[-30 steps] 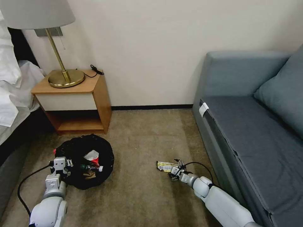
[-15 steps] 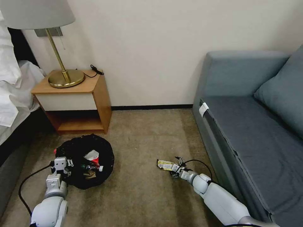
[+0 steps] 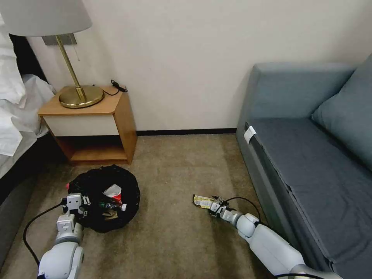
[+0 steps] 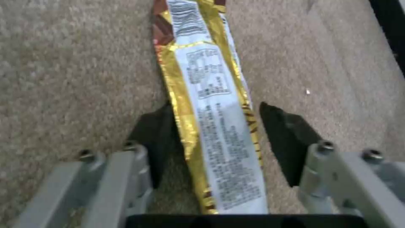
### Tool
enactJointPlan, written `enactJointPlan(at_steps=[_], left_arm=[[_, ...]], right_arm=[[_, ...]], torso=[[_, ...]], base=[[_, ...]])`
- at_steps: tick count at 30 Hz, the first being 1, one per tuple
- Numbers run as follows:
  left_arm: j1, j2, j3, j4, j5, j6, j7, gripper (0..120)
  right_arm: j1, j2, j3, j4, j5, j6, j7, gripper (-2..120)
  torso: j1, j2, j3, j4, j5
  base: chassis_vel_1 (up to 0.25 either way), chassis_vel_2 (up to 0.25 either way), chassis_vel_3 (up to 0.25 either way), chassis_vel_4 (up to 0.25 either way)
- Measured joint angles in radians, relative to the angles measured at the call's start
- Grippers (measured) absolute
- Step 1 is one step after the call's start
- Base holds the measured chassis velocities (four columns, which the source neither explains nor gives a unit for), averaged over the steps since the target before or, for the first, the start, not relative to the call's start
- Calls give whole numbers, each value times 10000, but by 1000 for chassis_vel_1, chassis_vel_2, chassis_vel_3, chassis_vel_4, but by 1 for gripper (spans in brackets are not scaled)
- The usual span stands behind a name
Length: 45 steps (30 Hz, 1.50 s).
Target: Pick up the trash bin, then pick up the garbage on the floor and place it into the trash bin.
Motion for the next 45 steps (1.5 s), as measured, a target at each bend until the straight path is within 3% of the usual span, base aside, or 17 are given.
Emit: enactJointPlan(at_steps=[7, 11, 12, 14, 25, 45], left_arm=[[-26, -22, 8, 50, -2, -27, -5, 4], [-30, -22, 9, 54, -3, -29, -4, 4], [-42, -25, 13, 72, -2, -32, -7, 4], [-73, -38, 28, 99, -3, -35, -18, 4], [-112, -32, 45, 121, -2, -34, -1, 4], [-104, 58, 58, 57, 35, 27, 167, 4]], right_arm=[[10, -3, 14, -167, 32, 83, -84, 25], [10, -3, 14, -167, 35, 84, -87, 23], [9, -5, 15, -176, 46, 88, -104, 10], [7, 4, 14, -194, 56, 101, -144, 1], [-38, 5, 53, -105, 140, 166, -226, 0], [-748, -162, 639, 2141, 75, 1179, -312, 0]], torso=[[0, 0, 1, 0, 0], [0, 0, 1, 0, 0], [0, 0, 1, -1, -1], [0, 0, 0, 0, -1], [0, 0, 1, 0, -2], [0, 0, 1, -1, -4]], base=[[0, 0, 0, 0], [0, 0, 0, 0], [0, 0, 0, 0], [0, 0, 0, 0], [0, 0, 0, 0], [0, 0, 0, 0]])
